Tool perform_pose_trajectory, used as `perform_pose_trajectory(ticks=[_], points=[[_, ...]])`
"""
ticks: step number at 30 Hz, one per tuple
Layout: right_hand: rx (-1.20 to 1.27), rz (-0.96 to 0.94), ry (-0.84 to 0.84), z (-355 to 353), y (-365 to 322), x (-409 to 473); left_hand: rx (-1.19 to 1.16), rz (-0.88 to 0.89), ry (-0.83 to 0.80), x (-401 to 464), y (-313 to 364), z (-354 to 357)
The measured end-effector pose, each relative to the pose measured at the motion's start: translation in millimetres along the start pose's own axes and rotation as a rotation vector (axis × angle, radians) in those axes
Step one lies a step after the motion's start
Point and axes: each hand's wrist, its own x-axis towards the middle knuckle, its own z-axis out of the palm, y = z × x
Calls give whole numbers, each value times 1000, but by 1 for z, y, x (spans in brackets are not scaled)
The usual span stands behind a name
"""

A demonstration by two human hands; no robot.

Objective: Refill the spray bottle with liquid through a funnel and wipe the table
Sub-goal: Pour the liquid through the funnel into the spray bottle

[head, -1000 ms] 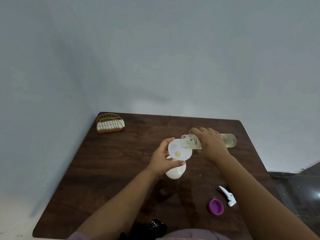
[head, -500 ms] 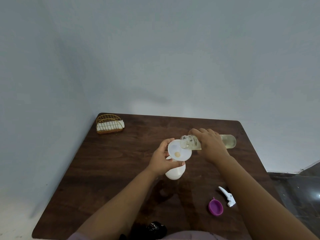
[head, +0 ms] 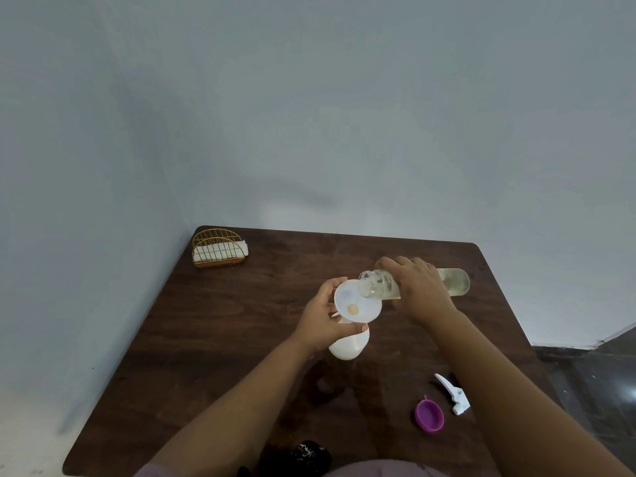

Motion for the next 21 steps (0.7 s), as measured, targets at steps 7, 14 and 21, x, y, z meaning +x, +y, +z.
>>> perform_pose_trajectory(ticks=[7,14,21], points=[[5,-9,10,0,0,1,-7,-3,1,0,0,0],[-2,-9,9,1,1,2,-20,-6,-4,0,-1,-1],[-18,-4,-7,1,1,3,-15,-1,8,-1,0,0]])
